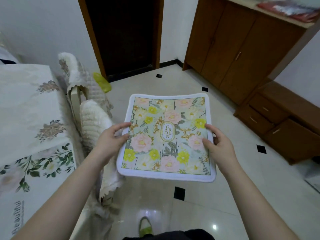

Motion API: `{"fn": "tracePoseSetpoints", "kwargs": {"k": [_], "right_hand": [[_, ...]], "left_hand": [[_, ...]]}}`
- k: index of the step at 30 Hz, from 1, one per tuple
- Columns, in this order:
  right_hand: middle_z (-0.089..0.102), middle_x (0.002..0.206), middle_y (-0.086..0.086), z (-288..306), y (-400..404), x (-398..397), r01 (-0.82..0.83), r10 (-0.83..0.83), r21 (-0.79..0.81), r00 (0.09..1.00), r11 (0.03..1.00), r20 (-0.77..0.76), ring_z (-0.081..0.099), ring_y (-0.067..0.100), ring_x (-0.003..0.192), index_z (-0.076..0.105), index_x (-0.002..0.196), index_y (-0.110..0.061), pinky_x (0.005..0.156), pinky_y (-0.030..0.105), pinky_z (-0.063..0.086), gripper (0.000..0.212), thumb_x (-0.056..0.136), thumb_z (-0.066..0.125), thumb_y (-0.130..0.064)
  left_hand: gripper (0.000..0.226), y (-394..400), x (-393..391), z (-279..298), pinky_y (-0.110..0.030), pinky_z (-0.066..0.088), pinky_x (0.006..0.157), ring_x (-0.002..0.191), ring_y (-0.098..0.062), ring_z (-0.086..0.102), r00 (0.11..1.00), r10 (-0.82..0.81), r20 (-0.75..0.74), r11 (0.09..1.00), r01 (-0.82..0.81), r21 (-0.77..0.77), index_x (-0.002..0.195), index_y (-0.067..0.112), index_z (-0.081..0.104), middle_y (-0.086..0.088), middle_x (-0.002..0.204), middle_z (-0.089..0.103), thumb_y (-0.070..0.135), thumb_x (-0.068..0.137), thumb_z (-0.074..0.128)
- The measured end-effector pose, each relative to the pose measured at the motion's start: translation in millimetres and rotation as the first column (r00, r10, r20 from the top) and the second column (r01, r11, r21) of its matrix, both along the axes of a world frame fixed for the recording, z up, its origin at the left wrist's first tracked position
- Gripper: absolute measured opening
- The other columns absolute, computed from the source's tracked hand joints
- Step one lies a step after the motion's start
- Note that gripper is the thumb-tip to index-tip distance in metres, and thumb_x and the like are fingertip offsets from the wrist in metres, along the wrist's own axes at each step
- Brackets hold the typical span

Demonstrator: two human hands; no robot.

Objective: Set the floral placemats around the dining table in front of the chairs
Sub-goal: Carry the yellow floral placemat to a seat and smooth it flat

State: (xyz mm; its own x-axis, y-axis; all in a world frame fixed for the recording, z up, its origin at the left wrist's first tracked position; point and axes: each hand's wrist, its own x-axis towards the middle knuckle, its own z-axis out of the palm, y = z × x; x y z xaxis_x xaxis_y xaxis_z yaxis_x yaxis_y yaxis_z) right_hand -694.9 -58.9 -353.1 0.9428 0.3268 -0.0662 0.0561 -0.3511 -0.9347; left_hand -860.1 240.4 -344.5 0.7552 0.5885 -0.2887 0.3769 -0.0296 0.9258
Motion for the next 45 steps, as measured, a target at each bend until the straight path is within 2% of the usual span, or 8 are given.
{"fn": "tracePoseSetpoints", "kwargs": {"k": [5, 10, 17, 23, 26, 32, 39, 45], "right_hand": [[0.07, 0.113, -0.008, -4, 38, 29, -0.031, 0.031, -0.008, 0.999, 0.999, -0.02, 0.07, 0.012, 0.091, 0.058, 0.125, -0.04, 0.077, 0.039, 0.06, 0.046, 0.092, 0.063, -0.009], [0.068, 0.117, -0.006, -6, 69, 70, -0.084, 0.084, -0.016, 0.996, 0.996, -0.03, 0.069, 0.013, 0.095, 0.057, 0.125, -0.043, 0.078, 0.036, 0.06, 0.048, 0.092, 0.062, -0.009], [0.069, 0.114, -0.004, -19, 99, 150, -0.118, 0.119, 0.019, 0.991, 0.993, -0.065, 0.07, 0.016, 0.089, 0.057, 0.126, -0.042, 0.074, 0.038, 0.061, 0.047, 0.092, 0.062, -0.009], [0.071, 0.109, -0.004, -20, 122, 244, -0.159, 0.165, 0.058, 0.977, 0.986, -0.135, 0.072, 0.016, 0.088, 0.056, 0.129, -0.038, 0.073, 0.042, 0.061, 0.046, 0.094, 0.06, -0.008], [0.071, 0.112, -0.002, -12, 135, 291, -0.233, 0.238, 0.053, 0.959, 0.971, -0.151, 0.072, 0.018, 0.091, 0.057, 0.125, -0.043, 0.075, 0.045, 0.061, 0.046, 0.094, 0.06, -0.009], [0.07, 0.113, -0.003, 0, 172, 359, -0.314, 0.32, 0.062, 0.932, 0.947, -0.168, 0.072, 0.017, 0.091, 0.055, 0.109, -0.059, 0.075, 0.045, 0.061, 0.053, 0.094, 0.059, -0.009], [0.073, 0.108, -0.002, -5, 234, 394, -0.416, 0.419, 0.057, 0.887, 0.908, -0.193, 0.072, 0.019, 0.088, 0.053, 0.111, -0.06, 0.076, 0.046, 0.061, 0.052, 0.096, 0.058, -0.011], [0.072, 0.109, -0.002, -6, 317, 416, -0.463, 0.465, 0.056, 0.864, 0.885, -0.192, 0.073, 0.018, 0.09, 0.054, 0.119, -0.052, 0.076, 0.046, 0.061, 0.048, 0.096, 0.057, -0.01]], "left_hand": [[0.037, 30, 23, 0, -0.021, 0.058, 0.059, 0.075, -0.014, 0.075, 0.999, 0.035, 0.012, 0.999, -0.035, -0.021, 0.121, 0.033, 0.067, -0.005, 0.098, 0.076, 0.006, 0.095, 0.062], [0.038, 55, 51, -9, -0.042, 0.062, 0.076, 0.077, -0.023, 0.076, 0.996, 0.094, 0.004, 0.995, -0.094, -0.017, 0.12, 0.035, 0.068, -0.007, 0.093, 0.078, 0.007, 0.094, 0.063], [0.037, 75, 116, -13, -0.052, 0.06, 0.078, 0.079, -0.031, 0.076, 0.988, 0.155, 0.018, 0.988, -0.155, -0.022, 0.115, 0.039, 0.07, -0.009, 0.091, 0.078, 0.008, 0.096, 0.062], [0.037, 78, 199, -2, -0.032, 0.058, 0.047, 0.067, -0.024, 0.075, 0.976, 0.217, -0.005, 0.976, -0.217, 0.014, 0.115, 0.041, 0.067, -0.007, 0.086, 0.078, 0.01, 0.098, 0.059], [0.036, 82, 237, 4, -0.045, 0.062, 0.058, 0.07, -0.032, 0.075, 0.963, 0.268, -0.016, 0.962, -0.266, 0.056, 0.117, 0.04, 0.068, -0.01, 0.083, 0.077, 0.011, 0.097, 0.06], [0.036, 96, 283, 8, -0.029, 0.058, 0.048, 0.067, -0.019, 0.075, 0.936, 0.353, 0.0, 0.934, -0.352, 0.059, 0.121, 0.035, 0.067, -0.007, 0.101, 0.075, 0.009, 0.097, 0.06], [0.036, 141, 298, 8, -0.029, 0.055, 0.044, 0.062, -0.022, 0.074, 0.893, 0.45, -0.009, 0.892, -0.449, 0.059, 0.119, 0.036, 0.068, -0.007, 0.078, 0.077, 0.01, 0.096, 0.062], [0.037, 210, 304, -6, -0.045, 0.062, 0.066, 0.075, -0.028, 0.076, 0.871, 0.491, 0.027, 0.871, -0.492, 0.014, 0.116, 0.041, 0.069, 0.001, 0.083, 0.078, 0.01, 0.096, 0.062]]}}
